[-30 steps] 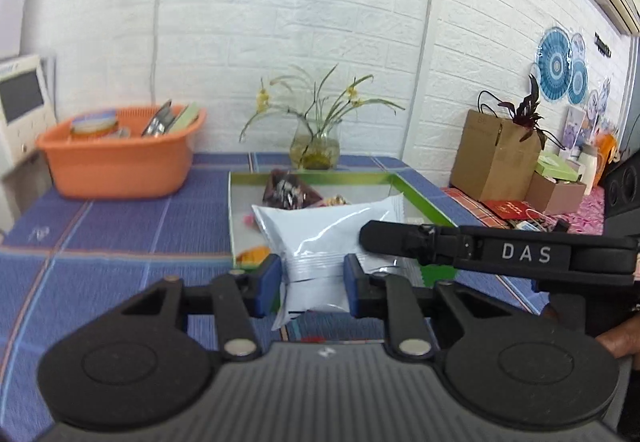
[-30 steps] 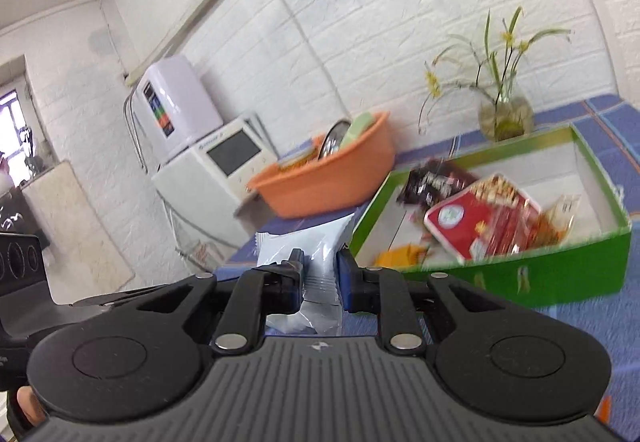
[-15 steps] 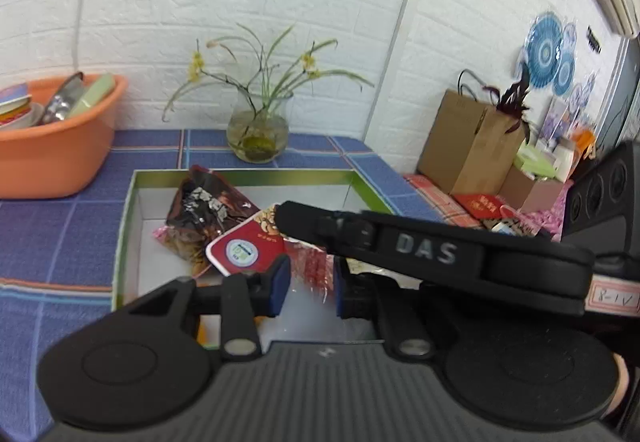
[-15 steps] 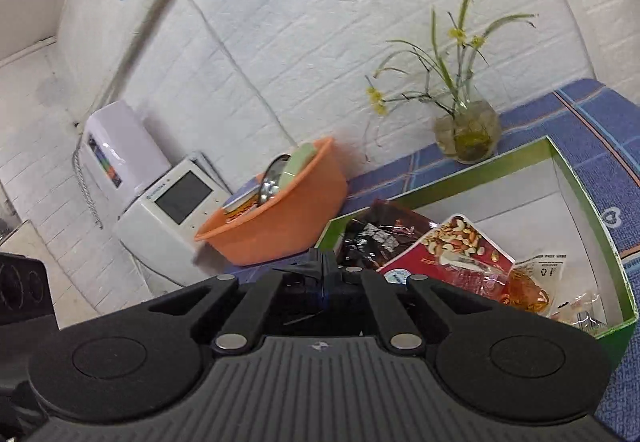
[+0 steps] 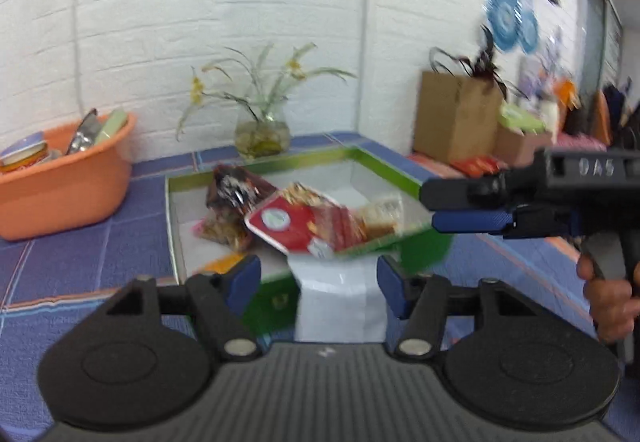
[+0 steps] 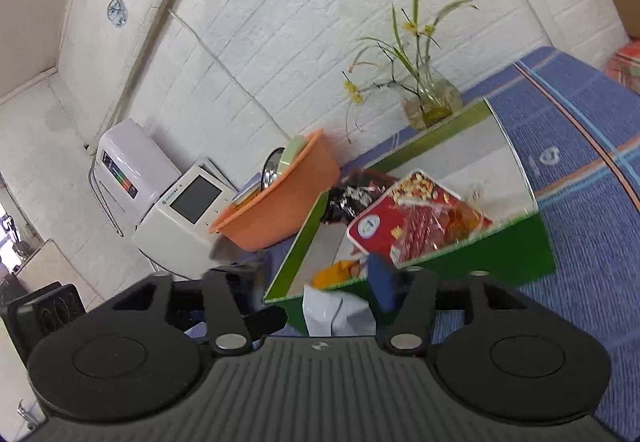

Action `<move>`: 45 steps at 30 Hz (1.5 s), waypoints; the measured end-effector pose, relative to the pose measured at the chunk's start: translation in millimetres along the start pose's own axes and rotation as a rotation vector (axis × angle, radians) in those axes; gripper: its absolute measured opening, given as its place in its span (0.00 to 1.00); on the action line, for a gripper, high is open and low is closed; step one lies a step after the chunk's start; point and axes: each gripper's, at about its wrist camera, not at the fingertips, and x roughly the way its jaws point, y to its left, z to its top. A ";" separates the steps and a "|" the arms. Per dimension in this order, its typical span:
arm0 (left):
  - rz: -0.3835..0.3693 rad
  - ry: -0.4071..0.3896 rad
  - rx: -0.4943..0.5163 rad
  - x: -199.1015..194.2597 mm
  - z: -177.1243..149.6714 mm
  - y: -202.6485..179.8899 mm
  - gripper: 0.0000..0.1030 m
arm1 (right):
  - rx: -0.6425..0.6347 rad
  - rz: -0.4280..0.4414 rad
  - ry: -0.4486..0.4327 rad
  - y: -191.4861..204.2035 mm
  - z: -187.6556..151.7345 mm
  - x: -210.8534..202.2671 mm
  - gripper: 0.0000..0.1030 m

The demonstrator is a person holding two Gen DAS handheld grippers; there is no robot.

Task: Organize snacks
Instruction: 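Carry the white packet over the green box with the right tool, then open the right tool to drop the white packet into the box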

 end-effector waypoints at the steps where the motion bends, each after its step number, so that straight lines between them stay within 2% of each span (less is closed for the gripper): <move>1: -0.018 0.021 0.008 3.6 -5.6 -0.4 0.58 | 0.031 -0.014 0.026 -3.3 -5.0 0.3 1.00; 7: -0.018 0.172 -0.076 47.7 -25.7 15.0 0.58 | 0.115 -0.112 0.165 -23.6 -11.5 37.0 1.00; 11: -0.097 0.188 -0.176 66.2 -25.0 27.7 0.59 | 0.130 -0.114 0.242 -30.6 -14.3 63.7 1.00; 13: -0.113 0.188 -0.197 69.6 -25.1 28.4 0.59 | 0.126 -0.123 0.221 -30.9 -17.1 69.6 1.00; 14: -0.113 0.181 -0.191 68.8 -25.8 25.3 0.59 | 0.108 -0.086 0.221 -30.6 -17.7 71.1 0.86; 15: -0.110 0.172 -0.178 67.6 -26.4 22.1 0.59 | 0.081 -0.039 0.236 -28.7 -17.9 72.9 0.62; 18: -0.100 0.167 -0.157 65.3 -25.9 13.4 0.57 | -0.027 -0.049 0.270 -16.8 -21.1 73.2 0.53; 21: -0.092 0.149 -0.143 58.0 -25.7 7.4 0.57 | -0.083 -0.049 0.255 -9.8 -21.6 66.2 0.52; 28: -0.040 0.107 -0.089 27.4 -11.7 -6.7 0.56 | -0.115 -0.007 0.198 9.7 -20.9 45.9 0.52; 36: 0.036 -0.005 -0.049 -16.0 1.7 -16.0 0.56 | -0.187 0.063 0.126 42.9 -12.8 32.8 0.52; 45: 0.106 -0.070 -0.063 -22.8 28.4 -2.8 0.55 | -0.209 0.116 0.076 59.4 8.5 51.2 0.52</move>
